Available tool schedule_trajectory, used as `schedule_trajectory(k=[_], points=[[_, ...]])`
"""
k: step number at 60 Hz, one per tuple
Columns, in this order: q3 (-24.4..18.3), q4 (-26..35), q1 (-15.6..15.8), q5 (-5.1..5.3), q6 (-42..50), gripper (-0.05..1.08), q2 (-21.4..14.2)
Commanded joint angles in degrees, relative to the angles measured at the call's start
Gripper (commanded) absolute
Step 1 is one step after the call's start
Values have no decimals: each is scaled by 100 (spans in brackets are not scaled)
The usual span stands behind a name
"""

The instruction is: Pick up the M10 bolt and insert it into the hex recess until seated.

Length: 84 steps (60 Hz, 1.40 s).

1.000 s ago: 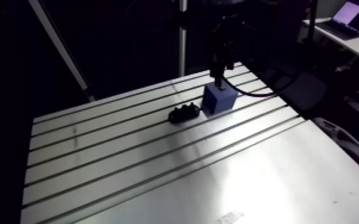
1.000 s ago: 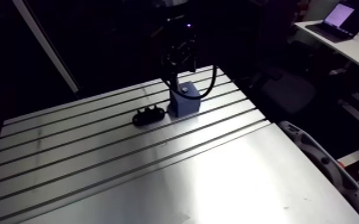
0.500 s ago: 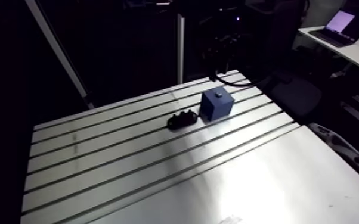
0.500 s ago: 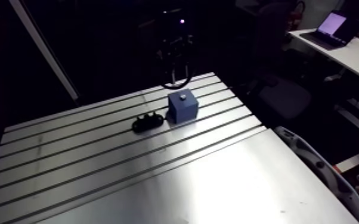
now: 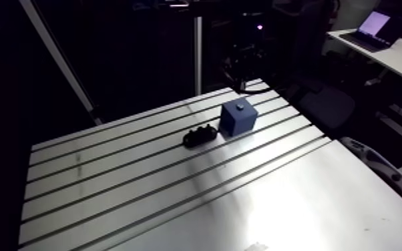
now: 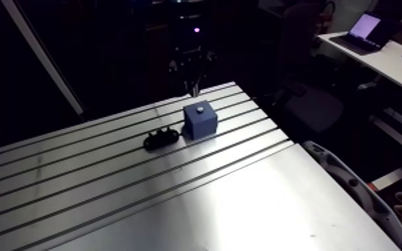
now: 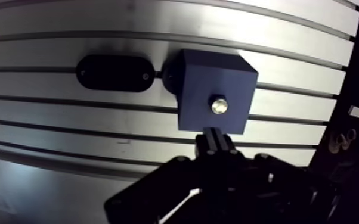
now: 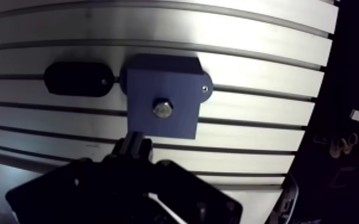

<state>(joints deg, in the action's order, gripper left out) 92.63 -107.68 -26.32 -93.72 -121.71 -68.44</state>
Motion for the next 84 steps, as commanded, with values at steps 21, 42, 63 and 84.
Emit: schedule_trajectory(k=[21,42,63,84], points=[[84,-179,-137,-28,35,108,152],[119,-380,-120,-19,55,108,212],[163,-493,-111,-19,63,108,282],[155,-557,-111,-28,20,108,354]])
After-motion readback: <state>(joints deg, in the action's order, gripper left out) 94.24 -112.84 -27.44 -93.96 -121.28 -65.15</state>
